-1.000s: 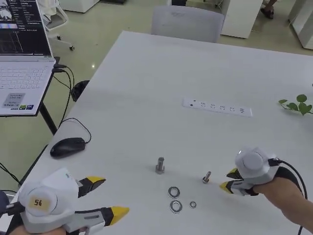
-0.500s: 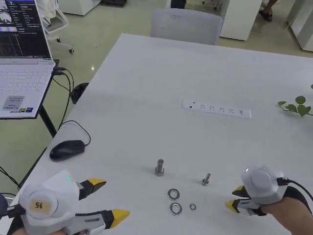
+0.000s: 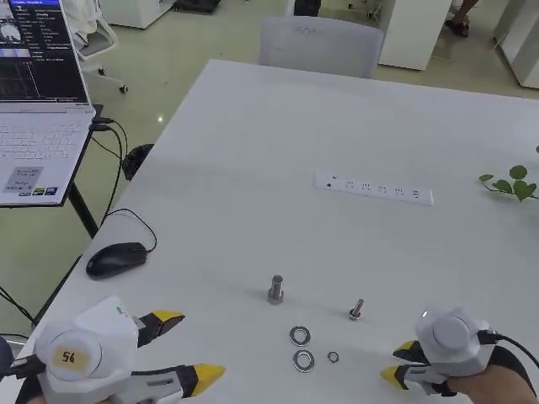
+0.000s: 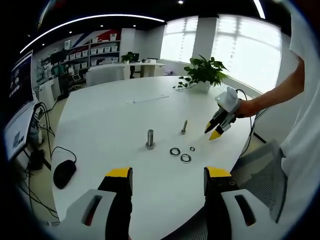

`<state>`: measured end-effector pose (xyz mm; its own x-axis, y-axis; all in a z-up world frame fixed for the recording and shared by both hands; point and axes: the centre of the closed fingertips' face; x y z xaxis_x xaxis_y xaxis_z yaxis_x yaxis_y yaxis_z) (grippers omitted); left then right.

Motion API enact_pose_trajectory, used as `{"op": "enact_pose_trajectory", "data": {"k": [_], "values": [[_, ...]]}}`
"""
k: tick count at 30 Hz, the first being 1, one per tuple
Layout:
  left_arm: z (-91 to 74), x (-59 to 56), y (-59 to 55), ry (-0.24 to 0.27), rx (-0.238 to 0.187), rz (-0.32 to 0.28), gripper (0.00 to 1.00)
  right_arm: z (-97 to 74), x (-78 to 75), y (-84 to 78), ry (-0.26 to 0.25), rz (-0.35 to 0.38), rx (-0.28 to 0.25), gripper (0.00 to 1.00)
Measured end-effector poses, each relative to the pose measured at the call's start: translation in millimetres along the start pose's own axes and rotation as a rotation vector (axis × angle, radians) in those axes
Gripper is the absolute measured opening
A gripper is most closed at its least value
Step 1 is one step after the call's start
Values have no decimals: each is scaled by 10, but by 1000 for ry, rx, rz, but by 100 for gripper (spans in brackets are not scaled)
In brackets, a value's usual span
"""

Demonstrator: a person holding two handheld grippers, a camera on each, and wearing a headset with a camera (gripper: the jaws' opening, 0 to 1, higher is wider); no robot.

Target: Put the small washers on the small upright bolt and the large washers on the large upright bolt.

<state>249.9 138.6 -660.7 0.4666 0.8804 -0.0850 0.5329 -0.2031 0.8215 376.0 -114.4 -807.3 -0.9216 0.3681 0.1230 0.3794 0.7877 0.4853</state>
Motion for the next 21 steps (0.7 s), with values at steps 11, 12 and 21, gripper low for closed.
{"op": "enact_pose_trajectory", "data": {"k": [11, 12, 21], "values": [[-10, 6, 1, 6, -2, -3, 57, 129, 241, 81, 38, -43, 1, 27], [-12, 4, 0, 6, -2, -3, 57, 146, 250, 89, 39, -49, 2, 27], [-31, 16, -22, 11, -2, -7, 57, 286, 334, 264, 48, -98, 7, 26]]}}
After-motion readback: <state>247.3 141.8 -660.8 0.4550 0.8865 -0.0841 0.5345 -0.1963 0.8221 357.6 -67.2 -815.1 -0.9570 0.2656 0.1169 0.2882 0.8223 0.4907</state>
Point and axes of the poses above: the centre of the closed fingertips' face, and the gripper's own axes: z roughly forward along the fingers, x roughly to its left, y roughly out of its top, and after that the axes turned 4 degrees about z, right-handed
